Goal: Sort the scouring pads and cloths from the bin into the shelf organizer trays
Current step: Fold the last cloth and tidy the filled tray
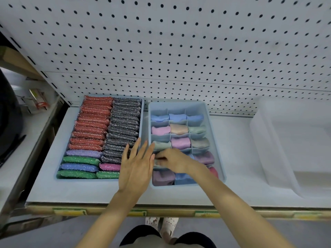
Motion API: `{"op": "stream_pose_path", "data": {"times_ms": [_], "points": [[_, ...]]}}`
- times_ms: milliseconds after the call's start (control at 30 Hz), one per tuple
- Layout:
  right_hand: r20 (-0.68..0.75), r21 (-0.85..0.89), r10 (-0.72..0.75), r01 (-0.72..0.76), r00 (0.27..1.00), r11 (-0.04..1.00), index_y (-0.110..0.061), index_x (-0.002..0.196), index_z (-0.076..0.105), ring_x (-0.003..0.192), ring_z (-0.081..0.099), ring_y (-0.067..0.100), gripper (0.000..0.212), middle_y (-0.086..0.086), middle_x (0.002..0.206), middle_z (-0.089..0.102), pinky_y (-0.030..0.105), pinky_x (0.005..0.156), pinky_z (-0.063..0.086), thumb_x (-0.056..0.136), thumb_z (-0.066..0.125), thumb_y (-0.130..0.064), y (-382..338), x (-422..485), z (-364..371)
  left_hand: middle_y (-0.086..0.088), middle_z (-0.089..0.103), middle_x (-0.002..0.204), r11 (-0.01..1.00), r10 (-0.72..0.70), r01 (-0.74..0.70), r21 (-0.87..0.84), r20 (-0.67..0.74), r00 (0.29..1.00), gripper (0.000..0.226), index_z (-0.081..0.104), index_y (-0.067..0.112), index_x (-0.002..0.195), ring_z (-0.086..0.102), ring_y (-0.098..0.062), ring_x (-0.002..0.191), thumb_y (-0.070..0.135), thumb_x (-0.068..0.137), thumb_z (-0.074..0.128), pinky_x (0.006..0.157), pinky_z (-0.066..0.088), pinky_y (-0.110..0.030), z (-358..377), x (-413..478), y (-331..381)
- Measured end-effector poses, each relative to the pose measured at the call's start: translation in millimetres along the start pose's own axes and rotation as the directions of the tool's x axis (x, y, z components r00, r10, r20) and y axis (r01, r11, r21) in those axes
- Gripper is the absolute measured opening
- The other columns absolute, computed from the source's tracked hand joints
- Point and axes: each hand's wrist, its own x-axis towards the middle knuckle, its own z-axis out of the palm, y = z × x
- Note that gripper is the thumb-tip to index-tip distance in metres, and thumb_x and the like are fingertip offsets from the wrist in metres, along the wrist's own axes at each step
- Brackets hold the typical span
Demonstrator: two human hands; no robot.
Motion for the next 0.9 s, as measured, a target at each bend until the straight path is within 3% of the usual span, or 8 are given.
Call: {"op": "stream_pose_path", "data": {"times_ms": [67, 133, 333, 433, 600, 700, 767, 900], "points": [[-0.187, 0.157, 0.060, -0.031, 0.981, 0.987, -0.008, 0.106, 0.072, 0.090, 0.061, 0.017, 0.020, 0.009, 0.103, 0.072, 0.029, 0.083, 0.045, 0.095, 0.056, -0.014, 2.2, -1.9, -14.7, -0.002, 0.058, 0.137, 1.000, -0.003, 0.003, -0.008, -0.008, 1.000, 0.050, 0.049, 0.014, 0.141, 0.044, -0.025, 0.136, 0.030, 0.102, 0.022, 0.111, 0.027, -0.048, 0.7, -0.3, -1.7], [-0.352, 0.071, 0.071, -0.049, 0.933, 0.996, -0.010, 0.107, 0.072, 0.094, 0.062, 0.020, 0.020, 0.007, 0.104, 0.072, 0.030, 0.086, 0.046, 0.094, 0.057, -0.015, 5.5, 2.2, -27.2, -0.003, 0.057, 0.137, 1.000, -0.018, 0.018, -0.012, -0.012, 1.000, 0.050, 0.044, 0.010, 0.144, 0.044, -0.024, 0.135, 0.027, 0.101, 0.026, 0.111, 0.027, -0.047, 2.0, -0.2, -1.8], [-0.118, -0.444, 0.000, -0.053, 0.993, 0.894, -0.013, 0.109, 0.060, 0.109, 0.056, 0.029, 0.026, 0.009, 0.114, 0.064, 0.040, 0.095, 0.033, 0.100, 0.044, -0.030, 2.6, 33.4, -16.1, -0.002, 0.057, 0.137, 1.000, -0.022, 0.021, -0.011, -0.010, 1.000, 0.049, 0.049, 0.007, 0.139, 0.044, -0.023, 0.135, 0.026, 0.100, 0.027, 0.110, 0.029, -0.048, 4.3, 1.4, -0.8], [-0.050, -0.381, 0.006, -0.025, 0.999, 0.924, -0.017, 0.093, 0.053, 0.105, 0.056, 0.029, 0.016, 0.008, 0.107, 0.065, 0.037, 0.093, 0.028, 0.100, 0.042, -0.027, 5.5, 34.4, -19.0, -0.001, 0.058, 0.136, 1.000, -0.019, 0.018, -0.009, -0.019, 1.000, 0.048, 0.049, 0.007, 0.139, 0.044, -0.024, 0.136, 0.025, 0.100, 0.028, 0.111, 0.029, -0.048, 5.4, 0.6, -0.6], [0.072, -0.272, 0.014, 0.006, 0.997, 0.962, -0.015, 0.108, 0.062, 0.106, 0.055, 0.027, 0.025, 0.006, 0.109, 0.066, 0.035, 0.097, 0.034, 0.101, 0.042, -0.028, 12.3, 32.8, -32.6, 0.000, 0.060, 0.135, 1.000, -0.023, 0.022, -0.006, -0.010, 1.000, 0.049, 0.050, 0.007, 0.138, 0.044, -0.024, 0.135, 0.027, 0.100, 0.025, 0.110, 0.029, -0.048, 4.5, 1.6, -0.6], [-0.149, -0.164, -0.044, 0.019, 0.988, 0.986, -0.013, 0.103, 0.068, 0.100, 0.060, 0.026, 0.023, 0.005, 0.104, 0.069, 0.035, 0.087, 0.044, 0.098, 0.048, -0.023, 10.3, 33.3, -48.9, 0.000, 0.059, 0.135, 1.000, -0.025, 0.025, -0.015, -0.006, 1.000, 0.050, 0.051, 0.008, 0.138, 0.044, -0.023, 0.135, 0.028, 0.100, 0.025, 0.110, 0.028, -0.047, 3.4, 1.8, -1.5], [-0.322, -0.213, -0.071, 0.001, 0.944, 0.977, -0.014, 0.107, 0.069, 0.103, 0.059, 0.027, 0.021, 0.005, 0.108, 0.069, 0.035, 0.089, 0.042, 0.097, 0.052, -0.023, 12.5, 39.9, -62.8, 0.001, 0.059, 0.136, 0.999, -0.026, 0.026, -0.026, -0.019, 0.999, 0.049, 0.052, 0.009, 0.138, 0.045, -0.023, 0.135, 0.028, 0.100, 0.027, 0.110, 0.028, -0.046, 3.4, 1.9, -1.1], [-0.101, -0.439, -0.057, 0.007, 0.993, 0.898, -0.016, 0.116, 0.060, 0.111, 0.054, 0.028, 0.028, 0.008, 0.115, 0.062, 0.038, 0.095, 0.033, 0.098, 0.048, -0.034, 13.6, 60.7, -61.9, 0.000, 0.058, 0.137, 1.000, -0.022, 0.022, -0.023, -0.020, 1.000, 0.048, 0.052, 0.009, 0.138, 0.046, -0.023, 0.134, 0.027, 0.099, 0.029, 0.109, 0.029, -0.047, 3.4, 1.9, -0.4]]}}
